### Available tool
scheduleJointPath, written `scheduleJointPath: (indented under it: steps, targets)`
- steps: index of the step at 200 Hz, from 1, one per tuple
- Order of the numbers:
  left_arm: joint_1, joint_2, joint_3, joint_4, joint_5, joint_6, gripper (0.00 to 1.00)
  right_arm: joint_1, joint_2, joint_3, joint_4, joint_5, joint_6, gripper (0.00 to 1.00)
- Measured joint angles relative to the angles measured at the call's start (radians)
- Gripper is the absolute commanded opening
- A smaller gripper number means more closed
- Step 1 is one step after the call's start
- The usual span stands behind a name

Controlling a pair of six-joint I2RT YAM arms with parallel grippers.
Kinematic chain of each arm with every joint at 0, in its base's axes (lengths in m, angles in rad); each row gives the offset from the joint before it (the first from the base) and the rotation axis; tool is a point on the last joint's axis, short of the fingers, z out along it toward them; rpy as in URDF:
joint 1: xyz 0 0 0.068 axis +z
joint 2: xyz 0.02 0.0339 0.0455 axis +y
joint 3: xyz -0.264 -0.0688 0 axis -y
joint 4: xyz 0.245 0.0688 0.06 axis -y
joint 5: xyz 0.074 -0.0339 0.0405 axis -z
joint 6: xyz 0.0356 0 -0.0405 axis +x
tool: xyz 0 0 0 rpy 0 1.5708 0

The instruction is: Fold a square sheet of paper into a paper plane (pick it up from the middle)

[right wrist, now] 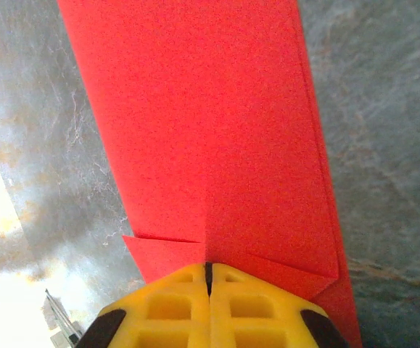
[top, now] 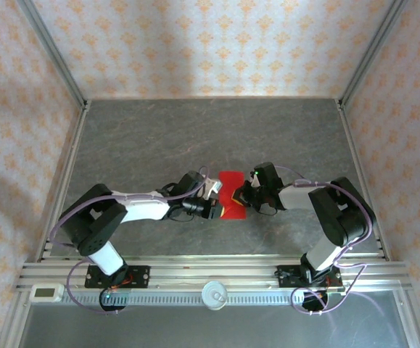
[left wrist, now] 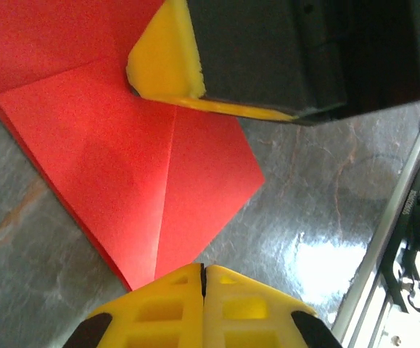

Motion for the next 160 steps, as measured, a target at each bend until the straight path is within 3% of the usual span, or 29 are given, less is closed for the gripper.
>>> scheduleJointPath:
  steps: [96, 160]
  targets:
    - [0.000, 0.076, -0.054, 0.113, -0.032, -0.047, 0.00, 0.005, -0.072, 0.000, -0.041, -0.001, 0.004, 0.00]
    - [0.005, 0.080, -0.056, 0.125, -0.032, -0.068, 0.00, 0.117, -0.083, -0.055, 0.016, 0.000, 0.061, 0.00]
